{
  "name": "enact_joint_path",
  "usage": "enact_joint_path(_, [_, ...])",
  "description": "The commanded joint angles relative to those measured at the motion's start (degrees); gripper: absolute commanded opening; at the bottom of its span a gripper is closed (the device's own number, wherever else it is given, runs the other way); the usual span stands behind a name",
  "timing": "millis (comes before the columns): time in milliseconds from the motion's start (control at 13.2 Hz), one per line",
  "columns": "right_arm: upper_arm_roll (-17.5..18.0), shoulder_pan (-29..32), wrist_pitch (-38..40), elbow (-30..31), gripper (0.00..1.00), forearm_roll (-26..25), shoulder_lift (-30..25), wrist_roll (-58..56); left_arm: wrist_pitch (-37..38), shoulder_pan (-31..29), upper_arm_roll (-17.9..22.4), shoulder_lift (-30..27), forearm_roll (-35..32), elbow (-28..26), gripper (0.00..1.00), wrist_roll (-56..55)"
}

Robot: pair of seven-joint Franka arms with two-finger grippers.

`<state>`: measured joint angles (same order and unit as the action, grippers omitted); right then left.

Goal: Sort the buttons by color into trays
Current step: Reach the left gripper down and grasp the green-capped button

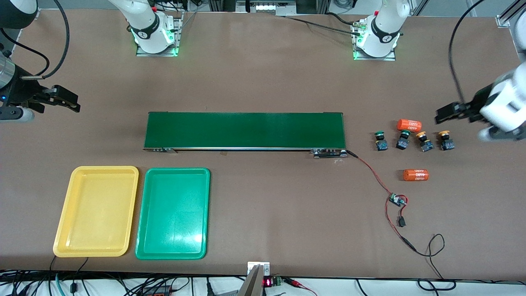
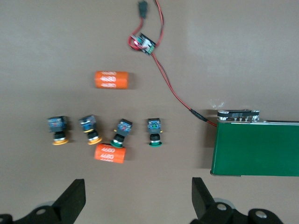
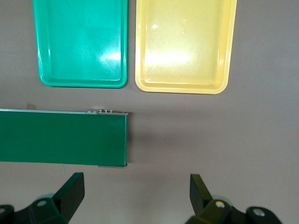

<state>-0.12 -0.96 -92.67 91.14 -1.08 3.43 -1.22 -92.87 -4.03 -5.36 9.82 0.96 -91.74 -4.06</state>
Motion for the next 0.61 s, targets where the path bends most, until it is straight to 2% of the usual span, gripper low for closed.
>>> enact_joint_path(0, [0.03, 0.17, -0.67, -0.26, 1.00, -0.50, 0.08, -0.89, -4.24, 0.78, 0.17, 0.73, 0.54, -4.92, 1.00, -0.07])
enact_joint_path(228, [-0.23, 0.34, 0.03, -0.18, 1.00, -0.50, -0.01, -0.89, -6.00, 0.78, 0.08, 3.62, 0.71, -11.25, 1.00, 0.54])
enact_joint_path(531, [-0.32, 0.43, 1.35, 0.09, 1.00, -0.50, -0.44, -0.89, -16.01, 0.69, -0.01, 5.21, 0.62, -18.11, 1.00, 0.90])
